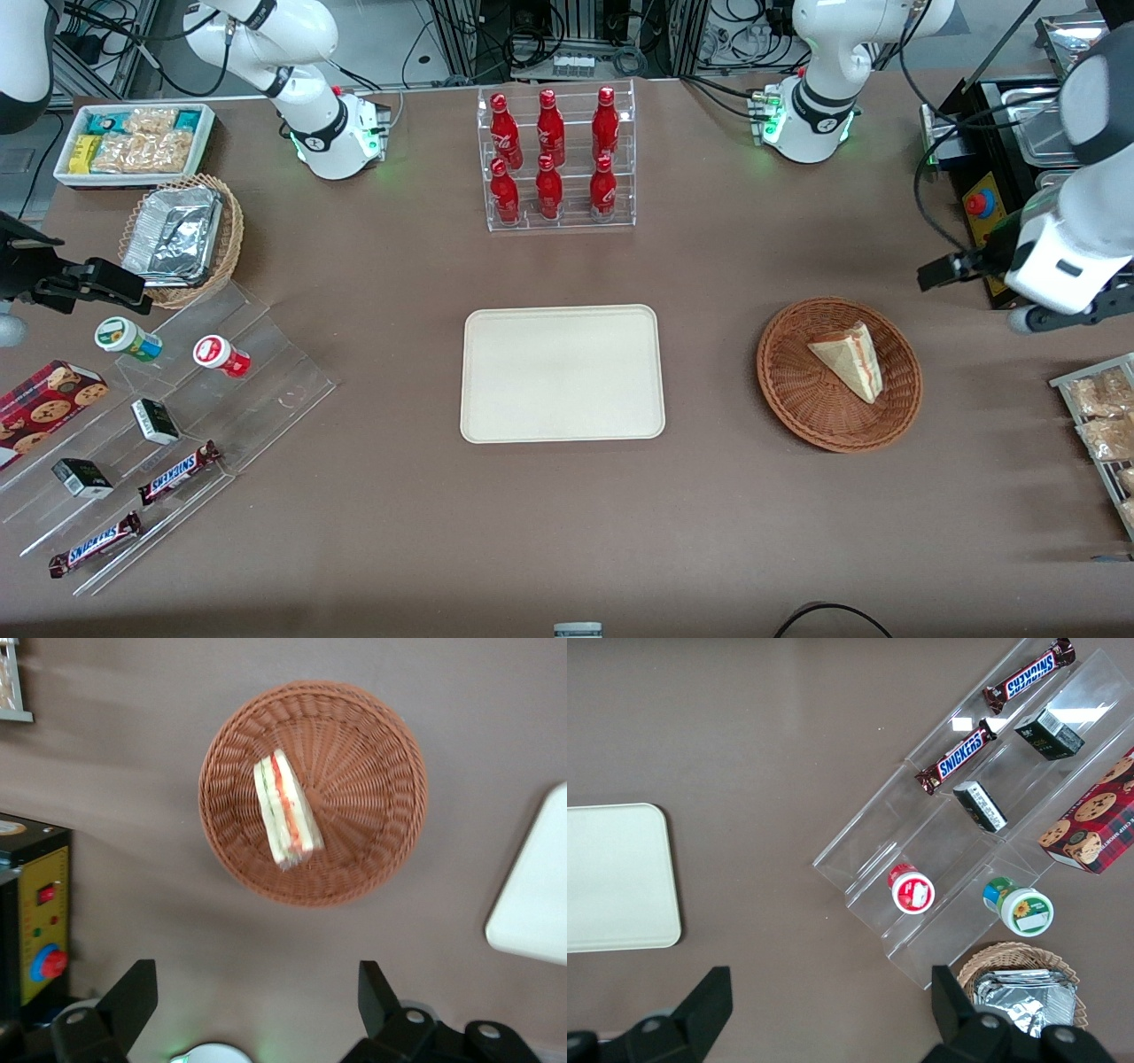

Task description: Place sandwich from basket to tray

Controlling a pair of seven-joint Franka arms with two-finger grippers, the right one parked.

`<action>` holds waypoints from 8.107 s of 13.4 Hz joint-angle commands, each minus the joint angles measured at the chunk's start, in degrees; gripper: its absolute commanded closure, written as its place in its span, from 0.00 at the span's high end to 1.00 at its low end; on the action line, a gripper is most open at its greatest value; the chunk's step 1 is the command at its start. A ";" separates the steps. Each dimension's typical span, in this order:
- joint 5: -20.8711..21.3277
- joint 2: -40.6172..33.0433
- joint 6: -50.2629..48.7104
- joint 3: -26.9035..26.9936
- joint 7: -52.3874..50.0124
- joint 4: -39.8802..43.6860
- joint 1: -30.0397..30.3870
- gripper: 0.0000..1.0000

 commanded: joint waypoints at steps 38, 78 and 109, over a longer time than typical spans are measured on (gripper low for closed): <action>0.90 9.66 41.79 -0.37 -26.50 -27.47 -2.06 0.00; -2.52 44.19 23.65 -1.77 -16.30 24.23 -36.77 0.00; -1.73 17.40 -3.13 5.96 -4.19 23.35 -13.59 1.00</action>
